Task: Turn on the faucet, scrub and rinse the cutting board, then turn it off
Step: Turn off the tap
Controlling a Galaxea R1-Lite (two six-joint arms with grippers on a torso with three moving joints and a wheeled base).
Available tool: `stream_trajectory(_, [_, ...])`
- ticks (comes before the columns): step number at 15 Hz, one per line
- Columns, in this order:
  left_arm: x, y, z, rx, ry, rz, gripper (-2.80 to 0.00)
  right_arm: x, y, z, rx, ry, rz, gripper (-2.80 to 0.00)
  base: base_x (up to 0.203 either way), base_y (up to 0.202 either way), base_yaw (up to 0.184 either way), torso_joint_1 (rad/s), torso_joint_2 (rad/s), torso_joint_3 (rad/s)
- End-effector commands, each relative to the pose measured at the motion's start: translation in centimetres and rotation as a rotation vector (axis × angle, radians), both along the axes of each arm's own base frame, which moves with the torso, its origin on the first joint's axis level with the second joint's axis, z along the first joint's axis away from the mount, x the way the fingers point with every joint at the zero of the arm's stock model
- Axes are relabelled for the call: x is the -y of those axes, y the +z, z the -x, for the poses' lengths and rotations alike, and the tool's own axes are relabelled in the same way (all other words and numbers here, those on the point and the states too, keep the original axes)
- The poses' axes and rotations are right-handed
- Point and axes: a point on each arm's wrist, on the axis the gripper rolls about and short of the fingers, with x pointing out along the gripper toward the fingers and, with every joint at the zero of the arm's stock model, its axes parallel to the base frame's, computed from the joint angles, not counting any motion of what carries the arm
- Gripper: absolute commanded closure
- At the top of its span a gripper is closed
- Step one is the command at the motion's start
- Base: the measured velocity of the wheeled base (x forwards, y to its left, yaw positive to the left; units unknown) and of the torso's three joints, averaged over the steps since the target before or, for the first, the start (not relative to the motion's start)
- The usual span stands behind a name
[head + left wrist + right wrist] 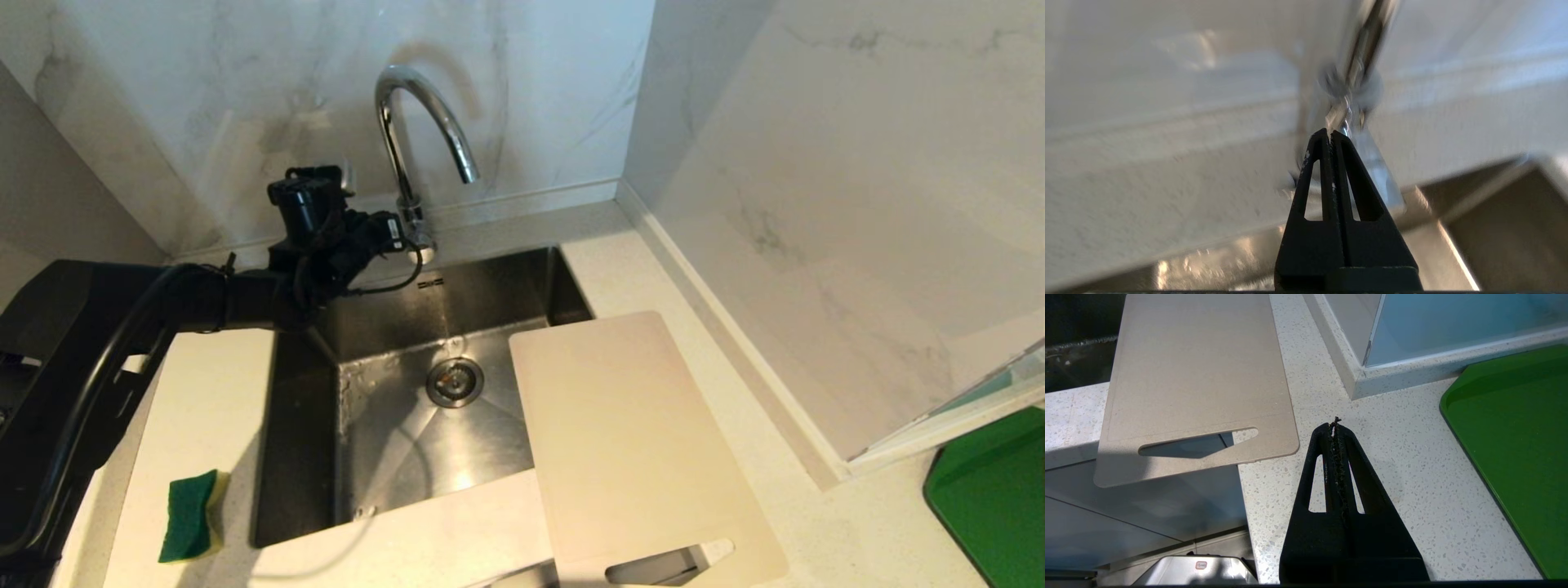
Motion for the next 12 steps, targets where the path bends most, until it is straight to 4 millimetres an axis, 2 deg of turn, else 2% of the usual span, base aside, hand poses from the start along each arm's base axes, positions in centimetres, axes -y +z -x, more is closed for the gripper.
stream_trajectory(1, [0.5, 3.0, 1.6, 0.059, -0.019, 0.027, 0.00, 0.0, 0.0, 0.0, -0.002, -0.001, 0.001, 0.00, 0.000, 0.000, 0.000, 0.000, 0.00, 0.000])
stream_trajectory(4, [0.2, 6.9, 4.4, 0.091, -0.016, 0.052, 0.00, 0.0, 0.0, 0.0, -0.001, 0.000, 0.001, 0.00, 0.000, 0.000, 0.000, 0.000, 0.00, 0.000])
stream_trajectory(6, [-0.7, 8.2, 6.7, 0.043, -0.010, 0.037, 0.00, 0.0, 0.0, 0.0, -0.001, 0.000, 0.001, 0.00, 0.000, 0.000, 0.000, 0.000, 0.00, 0.000])
stream_trajectory(8, [-2.7, 7.6, 8.2, -0.029, 0.022, 0.008, 0.00, 0.0, 0.0, 0.0, -0.002, 0.000, -0.001, 0.00, 0.000, 0.000, 0.000, 0.000, 0.00, 0.000])
stream_trajectory(12, [-9.6, 5.3, 12.7, -0.173, 0.107, -0.033, 0.00, 0.0, 0.0, 0.0, -0.002, 0.001, -0.001, 0.00, 0.000, 0.000, 0.000, 0.000, 0.00, 0.000])
